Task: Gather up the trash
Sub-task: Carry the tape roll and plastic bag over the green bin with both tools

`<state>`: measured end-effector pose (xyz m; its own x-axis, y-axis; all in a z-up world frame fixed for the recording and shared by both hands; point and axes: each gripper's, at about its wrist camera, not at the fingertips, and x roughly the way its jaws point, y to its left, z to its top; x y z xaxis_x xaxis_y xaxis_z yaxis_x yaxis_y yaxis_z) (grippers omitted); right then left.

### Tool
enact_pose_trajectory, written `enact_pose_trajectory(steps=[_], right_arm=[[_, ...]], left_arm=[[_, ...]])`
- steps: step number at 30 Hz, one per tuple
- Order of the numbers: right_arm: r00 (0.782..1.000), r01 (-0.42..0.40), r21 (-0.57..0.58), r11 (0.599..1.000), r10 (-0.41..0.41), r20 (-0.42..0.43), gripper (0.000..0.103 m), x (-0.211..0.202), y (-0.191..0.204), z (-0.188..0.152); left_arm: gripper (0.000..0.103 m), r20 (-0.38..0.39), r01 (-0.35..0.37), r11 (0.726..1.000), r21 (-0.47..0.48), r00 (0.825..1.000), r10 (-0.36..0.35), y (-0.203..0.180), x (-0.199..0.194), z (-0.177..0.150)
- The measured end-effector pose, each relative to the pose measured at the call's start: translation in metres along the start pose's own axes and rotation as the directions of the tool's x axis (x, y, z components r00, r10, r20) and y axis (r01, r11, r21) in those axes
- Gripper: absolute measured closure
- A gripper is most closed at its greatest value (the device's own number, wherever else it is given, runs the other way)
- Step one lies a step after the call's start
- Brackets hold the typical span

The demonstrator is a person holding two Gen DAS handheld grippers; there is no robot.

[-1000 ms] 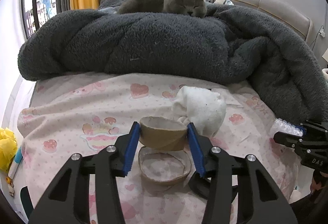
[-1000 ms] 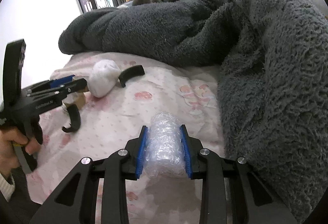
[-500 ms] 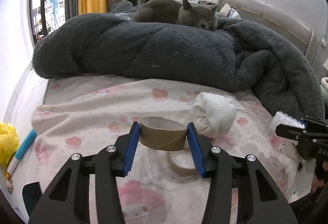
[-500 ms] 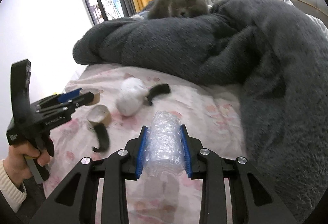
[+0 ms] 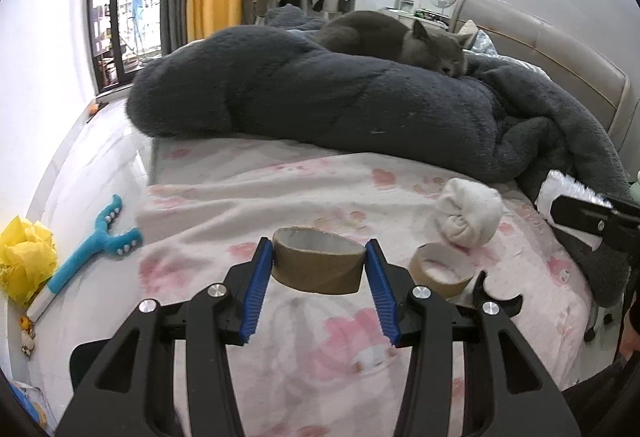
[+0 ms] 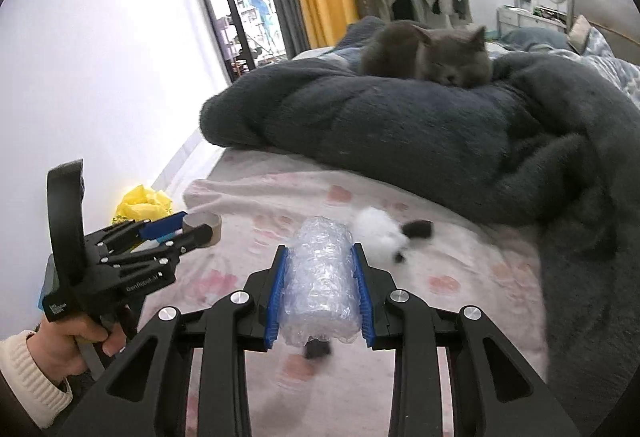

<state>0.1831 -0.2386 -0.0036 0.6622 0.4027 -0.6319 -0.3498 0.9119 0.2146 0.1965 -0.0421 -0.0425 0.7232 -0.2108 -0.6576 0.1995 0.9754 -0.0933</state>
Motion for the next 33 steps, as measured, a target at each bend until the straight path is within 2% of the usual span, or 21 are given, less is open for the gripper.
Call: enact_pose_trajectory(steps=[12,24,33], right_arm=[[0.996,-0.09,-0.065,0.994,0.091,0.003,0.072,0.021,0.07,0.021],[0.983,-0.186,-0.13,0.974,0.184,-0.031,0.071,0.055,0.143,0.033],[0.963,-0.264,-0.158,0.952,0.251,-0.095,0.071,0.089,0.193,0.028]], left_arm=[[0.053,-0.036,-0.1,0.993,-0.059,0.995,0.098,0.07,-0.021,-0.019],[0.053,-0.157,-0.14,0.974,-0.178,0.981,0.112,0.141,-0.024,-0.056],[0.053,-0.265,-0.2,0.954,-0.225,0.955,0.137,0.185,-0.019,-0.089]])
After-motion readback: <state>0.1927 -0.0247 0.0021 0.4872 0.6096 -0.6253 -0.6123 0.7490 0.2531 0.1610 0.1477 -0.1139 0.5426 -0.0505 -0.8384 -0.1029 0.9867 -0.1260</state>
